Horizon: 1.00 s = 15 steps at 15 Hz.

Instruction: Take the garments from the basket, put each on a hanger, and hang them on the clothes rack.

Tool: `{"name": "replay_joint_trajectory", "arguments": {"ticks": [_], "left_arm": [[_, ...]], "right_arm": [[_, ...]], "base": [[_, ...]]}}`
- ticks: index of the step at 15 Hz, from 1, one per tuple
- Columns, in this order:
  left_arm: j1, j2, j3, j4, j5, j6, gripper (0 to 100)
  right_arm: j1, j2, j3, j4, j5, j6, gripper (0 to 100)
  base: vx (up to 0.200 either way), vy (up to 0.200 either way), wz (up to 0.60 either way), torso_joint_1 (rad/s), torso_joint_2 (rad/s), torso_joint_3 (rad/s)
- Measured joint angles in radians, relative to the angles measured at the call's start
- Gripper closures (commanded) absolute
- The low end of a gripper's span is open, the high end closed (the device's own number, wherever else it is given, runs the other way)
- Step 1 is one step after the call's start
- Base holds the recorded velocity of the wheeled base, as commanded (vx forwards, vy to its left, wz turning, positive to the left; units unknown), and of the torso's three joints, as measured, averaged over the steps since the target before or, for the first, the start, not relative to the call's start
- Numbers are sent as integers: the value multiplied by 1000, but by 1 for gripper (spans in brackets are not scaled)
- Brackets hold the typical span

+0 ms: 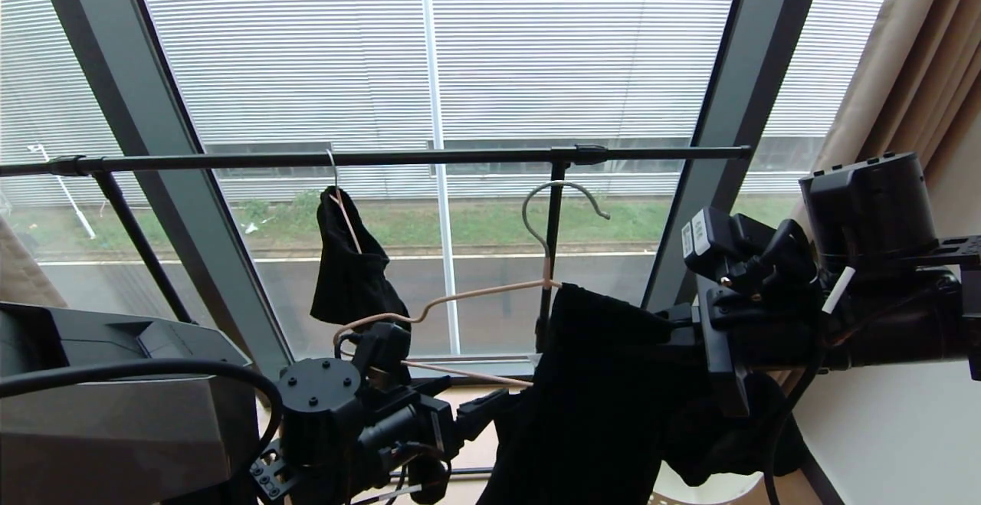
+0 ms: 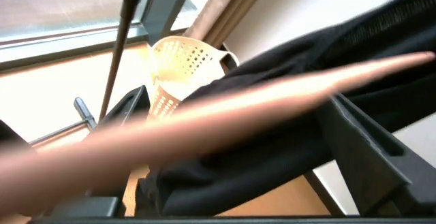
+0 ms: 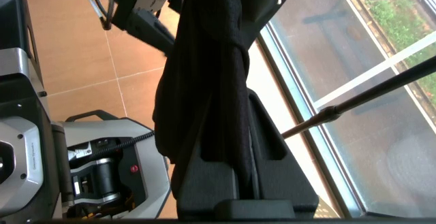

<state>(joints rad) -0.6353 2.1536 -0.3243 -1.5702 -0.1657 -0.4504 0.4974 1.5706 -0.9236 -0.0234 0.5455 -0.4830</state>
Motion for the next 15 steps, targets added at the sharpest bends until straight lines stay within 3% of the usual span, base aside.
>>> {"name": "replay_joint_trajectory", "arguments": {"ticks": [5, 8, 15], "left_arm": [[-9, 20, -8, 0, 21, 22, 0], [-22, 38, 8, 0, 22, 133, 0], [-46, 50, 31, 0, 22, 163, 0]], "right_arm": [[16, -2, 0, 1, 0, 2, 100], [16, -1, -4, 1, 0, 3, 100], [11, 0, -7, 0, 0, 3, 100]], "base": [[0, 0, 0, 0, 0, 0], [0, 0, 0, 0, 0, 0], [0, 0, 0, 0, 0, 0]]}}
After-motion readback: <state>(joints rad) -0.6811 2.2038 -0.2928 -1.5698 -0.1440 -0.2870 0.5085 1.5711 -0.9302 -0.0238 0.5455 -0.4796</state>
